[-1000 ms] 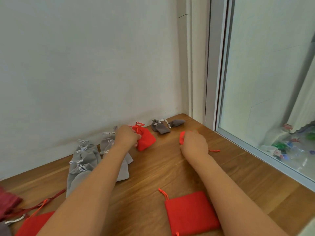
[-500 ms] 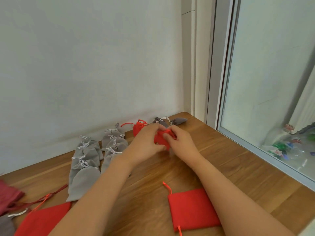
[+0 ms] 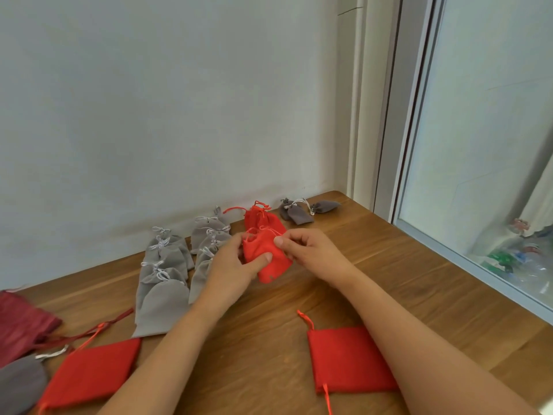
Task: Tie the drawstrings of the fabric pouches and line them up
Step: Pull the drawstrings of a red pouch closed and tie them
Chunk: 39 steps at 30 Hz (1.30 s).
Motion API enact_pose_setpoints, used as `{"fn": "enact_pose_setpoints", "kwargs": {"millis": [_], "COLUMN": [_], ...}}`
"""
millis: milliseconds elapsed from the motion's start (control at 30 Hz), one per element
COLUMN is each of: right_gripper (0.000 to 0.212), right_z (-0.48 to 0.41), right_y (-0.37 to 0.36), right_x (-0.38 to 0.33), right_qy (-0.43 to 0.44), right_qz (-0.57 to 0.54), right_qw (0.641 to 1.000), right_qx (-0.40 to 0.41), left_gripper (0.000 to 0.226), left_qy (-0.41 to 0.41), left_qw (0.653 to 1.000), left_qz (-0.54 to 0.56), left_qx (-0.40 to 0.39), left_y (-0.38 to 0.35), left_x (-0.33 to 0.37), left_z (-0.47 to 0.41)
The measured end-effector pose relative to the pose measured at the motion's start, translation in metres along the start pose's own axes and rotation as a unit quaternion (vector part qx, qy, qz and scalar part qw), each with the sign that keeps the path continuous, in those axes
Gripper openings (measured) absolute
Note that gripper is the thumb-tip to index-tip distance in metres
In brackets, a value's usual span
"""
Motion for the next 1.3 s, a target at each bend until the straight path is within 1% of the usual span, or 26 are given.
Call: {"fn": "enact_pose_setpoints", "kwargs": {"millis": [100, 133, 200, 300, 367, 400, 467, 500, 533, 600, 633, 667, 733, 767, 800, 833, 867, 933, 967, 1000, 1033, 1067, 1133, 1167, 1200, 1300], "right_gripper": [0.033, 0.034, 0.044, 0.038, 0.04, 0.042, 0.045, 0.042, 0.038, 0.035, 0.034, 0.033, 0.032, 0.033, 0.034, 0.034, 0.035, 0.042, 0.045, 0.047, 0.046, 0.044, 0.042, 0.043, 0.044, 0.04], "right_z": [-0.002, -0.003, -0.004, -0.002, -0.001, -0.001, -0.004, -0.005, -0.004, -0.006, -0.007, -0.006, -0.007, -0.008, -0.009, -0.011, -0.011, -0.012, -0.012, -0.011, -0.01, -0.009, -0.009, -0.01, -0.011, -0.012], "right_y": [-0.003, -0.005, -0.006, -0.001, 0.003, 0.007, 0.015, 0.02, 0.022, 0.021, 0.02, 0.018, 0.011, 0.009, 0.008, 0.008, 0.007, 0.002, 0.0, -0.001, 0.0, 0.005, 0.019, 0.025, 0.029, 0.03], "right_x": [0.004, 0.005, 0.005, 0.003, 0.003, 0.003, 0.005, 0.01, 0.014, 0.019, 0.02, 0.02, 0.02, 0.02, 0.021, 0.019, 0.015, 0.008, 0.005, -0.001, -0.003, -0.003, 0.002, 0.006, 0.009, 0.015], "right_qy": [-0.008, -0.009, -0.013, -0.021, -0.024, -0.026, -0.048, -0.074, -0.109, -0.141, -0.144, -0.149, -0.147, -0.138, -0.125, -0.098, -0.069, -0.015, 0.003, 0.017, 0.02, 0.012, -0.015, -0.026, -0.035, -0.038], "right_qz": [-0.006, -0.015, -0.019, 0.006, 0.015, 0.029, 0.024, -0.028, -0.104, -0.252, -0.292, -0.312, -0.303, -0.267, -0.204, -0.115, -0.016, 0.152, 0.204, 0.229, 0.219, 0.166, 0.009, -0.064, -0.123, -0.229], "right_qw": [1.0, 1.0, 1.0, 0.999, 0.997, 0.996, 0.99, 0.983, 0.971, 0.936, 0.925, 0.919, 0.927, 0.942, 0.961, 0.981, 0.992, 0.986, 0.977, 0.971, 0.973, 0.981, 0.989, 0.984, 0.976, 0.953], "right_qx": [-0.006, -0.003, 0.013, 0.041, 0.065, 0.081, 0.132, 0.163, 0.187, 0.199, 0.198, 0.191, 0.164, 0.15, 0.136, 0.119, 0.101, 0.07, 0.063, 0.065, 0.075, 0.096, 0.147, 0.165, 0.174, 0.194], "left_gripper": [0.005, 0.009, 0.022, 0.029, 0.03, 0.031, 0.031, 0.031, 0.03, 0.029, 0.03, 0.031, 0.031, 0.031, 0.031, 0.031, 0.031, 0.033, 0.033, 0.033, 0.033, 0.032, 0.03, 0.029, 0.029, 0.028], "left_qy": [-0.007, -0.007, -0.018, -0.023, 0.003, 0.016, 0.041, 0.057, 0.076, 0.111, 0.125, 0.134, 0.141, 0.14, 0.14, 0.141, 0.143, 0.144, 0.14, 0.133, 0.127, 0.124, 0.134, 0.144, 0.157, 0.189], "left_qw": [0.997, 0.995, 0.993, 0.99, 0.98, 0.968, 0.931, 0.907, 0.882, 0.828, 0.805, 0.79, 0.781, 0.778, 0.773, 0.767, 0.766, 0.789, 0.807, 0.828, 0.852, 0.88, 0.927, 0.939, 0.944, 0.942], "left_qz": [0.071, 0.091, 0.103, 0.129, 0.188, 0.24, 0.361, 0.415, 0.465, 0.549, 0.58, 0.598, 0.608, 0.612, 0.619, 0.626, 0.626, 0.597, 0.573, 0.544, 0.506, 0.457, 0.346, 0.303, 0.279, 0.263], "left_qx": [0.012, 0.027, 0.049, 0.06, 0.066, 0.063, 0.048, 0.04, 0.031, 0.011, 0.003, -0.001, 0.002, 0.004, 0.004, 0.0, -0.01, -0.029, -0.033, -0.034, -0.034, -0.035, -0.055, -0.07, -0.081, -0.088], "left_y": [-0.002, 0.0, 0.004, 0.004, 0.003, 0.002, 0.0, 0.0, -0.001, -0.005, -0.008, -0.011, -0.013, -0.012, -0.011, -0.01, -0.009, -0.007, -0.006, -0.004, -0.001, 0.0, -0.001, -0.003, -0.005, -0.005], "left_x": [0.006, 0.006, 0.009, 0.009, 0.002, 0.0, -0.002, -0.002, -0.002, -0.002, -0.001, 0.0, 0.0, 0.0, 0.0, 0.0, 0.001, 0.001, 0.0, 0.001, 0.002, 0.002, 0.002, 0.0, -0.001, -0.006], "left_z": [0.002, 0.003, 0.004, 0.003, 0.0, -0.002, -0.007, -0.009, -0.01, -0.009, -0.008, -0.006, -0.006, -0.006, -0.008, -0.009, -0.01, -0.011, -0.011, -0.011, -0.011, -0.011, -0.011, -0.009, -0.007, -0.007]}}
Point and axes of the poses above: each hand's wrist, its own z-axis away from the middle knuckle, its own y-axis out of the back of the hand, x = y × z, the point moved 8 cm from there along -z, towards the middle knuckle, and after that the axes turned 2 degrees about y, right-handed, at the moved point
